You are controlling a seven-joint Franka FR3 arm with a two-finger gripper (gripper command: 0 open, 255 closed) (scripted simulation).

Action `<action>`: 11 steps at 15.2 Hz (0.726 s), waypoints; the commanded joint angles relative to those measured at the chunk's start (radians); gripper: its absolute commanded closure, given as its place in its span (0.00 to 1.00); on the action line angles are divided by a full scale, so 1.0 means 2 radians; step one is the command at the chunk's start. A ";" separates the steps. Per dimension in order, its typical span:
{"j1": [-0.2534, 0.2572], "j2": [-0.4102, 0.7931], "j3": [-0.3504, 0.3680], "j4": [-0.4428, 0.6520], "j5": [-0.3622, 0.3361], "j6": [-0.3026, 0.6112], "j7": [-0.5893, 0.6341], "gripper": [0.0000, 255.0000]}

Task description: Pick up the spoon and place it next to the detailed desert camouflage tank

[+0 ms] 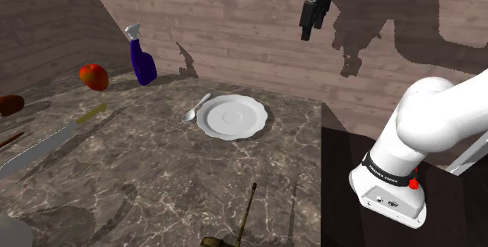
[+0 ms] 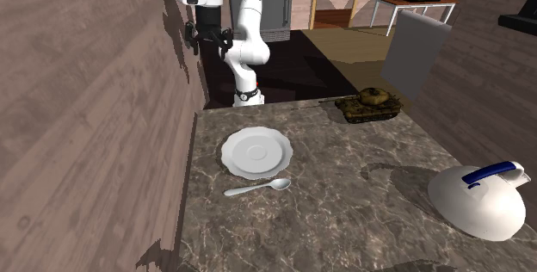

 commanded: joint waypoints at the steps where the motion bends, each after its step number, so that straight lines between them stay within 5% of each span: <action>1: 0.000 0.000 0.000 0.000 0.000 0.000 0.000 0.00; 11: 0.027 0.119 0.045 -0.006 0.028 0.138 0.036 0.00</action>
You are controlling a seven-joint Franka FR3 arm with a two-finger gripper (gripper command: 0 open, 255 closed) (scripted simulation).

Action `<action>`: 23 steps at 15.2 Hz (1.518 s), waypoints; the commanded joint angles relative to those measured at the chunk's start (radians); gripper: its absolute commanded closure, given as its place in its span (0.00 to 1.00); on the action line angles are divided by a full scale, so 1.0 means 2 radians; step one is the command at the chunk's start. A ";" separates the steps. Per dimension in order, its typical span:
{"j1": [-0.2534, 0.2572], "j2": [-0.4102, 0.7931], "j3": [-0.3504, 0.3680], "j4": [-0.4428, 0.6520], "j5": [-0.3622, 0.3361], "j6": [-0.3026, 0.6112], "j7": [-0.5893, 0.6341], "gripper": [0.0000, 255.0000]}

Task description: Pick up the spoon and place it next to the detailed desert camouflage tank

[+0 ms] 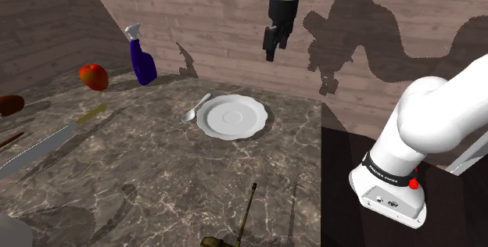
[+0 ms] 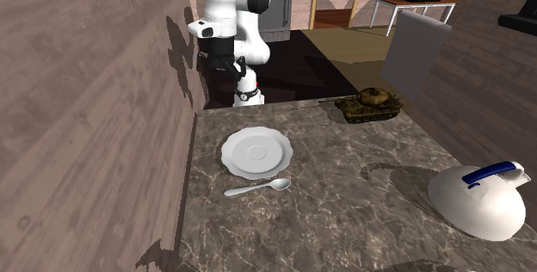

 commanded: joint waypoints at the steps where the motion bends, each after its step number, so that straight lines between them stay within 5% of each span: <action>1: 0.005 0.030 0.011 0.006 0.004 0.028 0.009 0.00; 11: 0.025 0.184 0.057 0.065 -0.005 0.136 0.049 0.00; 23: 0.064 0.390 0.089 0.211 -0.070 0.205 0.109 0.00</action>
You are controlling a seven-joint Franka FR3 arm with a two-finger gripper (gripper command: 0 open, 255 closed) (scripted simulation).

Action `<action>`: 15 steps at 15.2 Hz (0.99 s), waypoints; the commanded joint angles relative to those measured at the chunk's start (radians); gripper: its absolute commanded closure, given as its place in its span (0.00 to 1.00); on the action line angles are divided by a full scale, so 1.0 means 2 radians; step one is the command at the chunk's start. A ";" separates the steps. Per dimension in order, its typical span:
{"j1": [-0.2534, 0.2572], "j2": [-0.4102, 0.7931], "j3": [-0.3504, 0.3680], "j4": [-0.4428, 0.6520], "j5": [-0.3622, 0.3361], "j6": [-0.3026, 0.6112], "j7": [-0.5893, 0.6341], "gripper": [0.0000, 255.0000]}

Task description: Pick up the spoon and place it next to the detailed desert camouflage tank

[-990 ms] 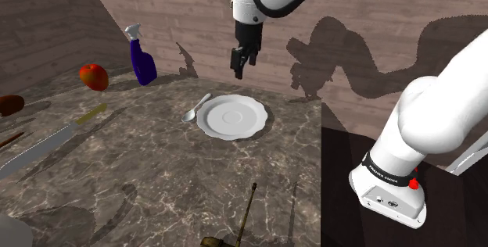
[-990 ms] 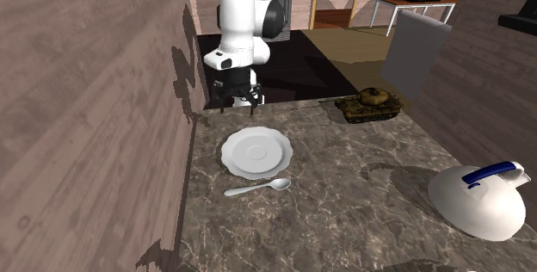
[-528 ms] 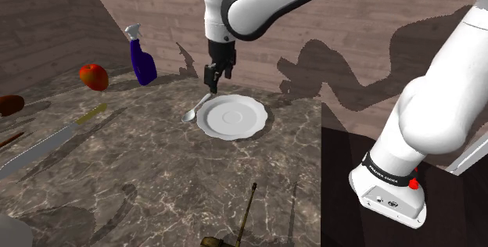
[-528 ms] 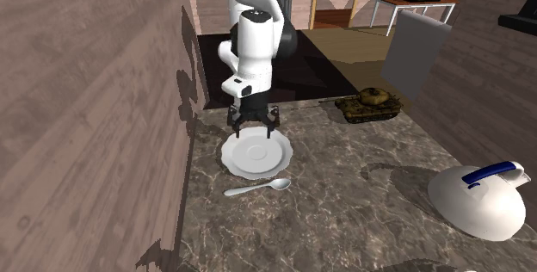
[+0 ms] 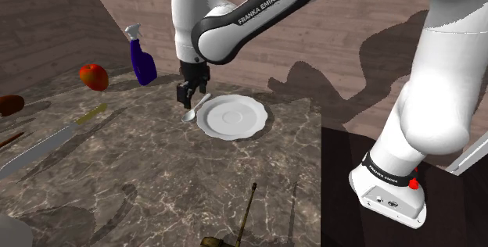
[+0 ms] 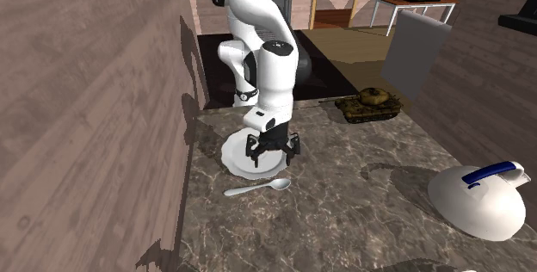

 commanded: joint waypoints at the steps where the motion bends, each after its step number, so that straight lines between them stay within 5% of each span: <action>1: 0.010 0.036 0.002 0.034 -0.013 0.002 0.009 0.00; 15: 0.026 0.101 -0.006 0.061 -0.039 0.041 0.025 0.00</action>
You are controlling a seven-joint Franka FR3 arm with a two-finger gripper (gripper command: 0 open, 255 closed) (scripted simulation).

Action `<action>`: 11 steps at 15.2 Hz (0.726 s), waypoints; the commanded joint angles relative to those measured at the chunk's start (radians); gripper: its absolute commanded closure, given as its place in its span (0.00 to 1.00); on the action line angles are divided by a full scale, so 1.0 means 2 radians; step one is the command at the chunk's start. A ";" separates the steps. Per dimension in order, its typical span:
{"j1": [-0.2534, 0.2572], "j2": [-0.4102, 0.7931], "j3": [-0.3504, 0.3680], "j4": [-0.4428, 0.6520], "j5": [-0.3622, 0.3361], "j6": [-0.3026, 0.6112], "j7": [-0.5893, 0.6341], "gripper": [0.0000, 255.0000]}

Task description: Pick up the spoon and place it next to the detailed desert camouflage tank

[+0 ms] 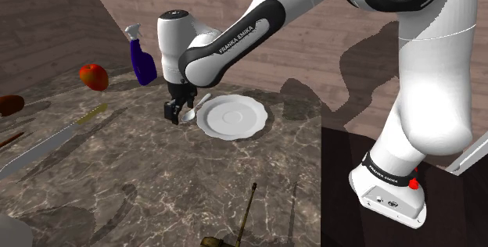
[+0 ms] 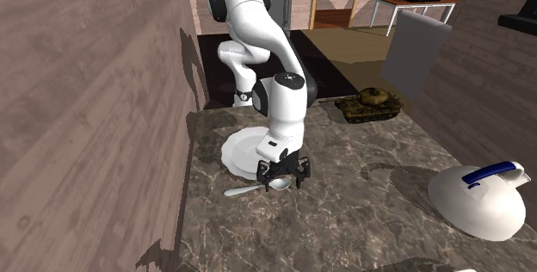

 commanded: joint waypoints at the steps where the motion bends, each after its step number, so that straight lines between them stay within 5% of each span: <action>1: 0.000 0.000 0.000 0.000 0.000 0.000 0.000 0.00; 3: 0.000 0.000 0.000 0.000 0.000 0.000 0.000 0.00; 4: 0.000 0.000 0.000 0.000 0.000 0.000 0.000 1.00; 11: 0.000 0.000 0.000 0.000 0.000 0.000 0.000 1.00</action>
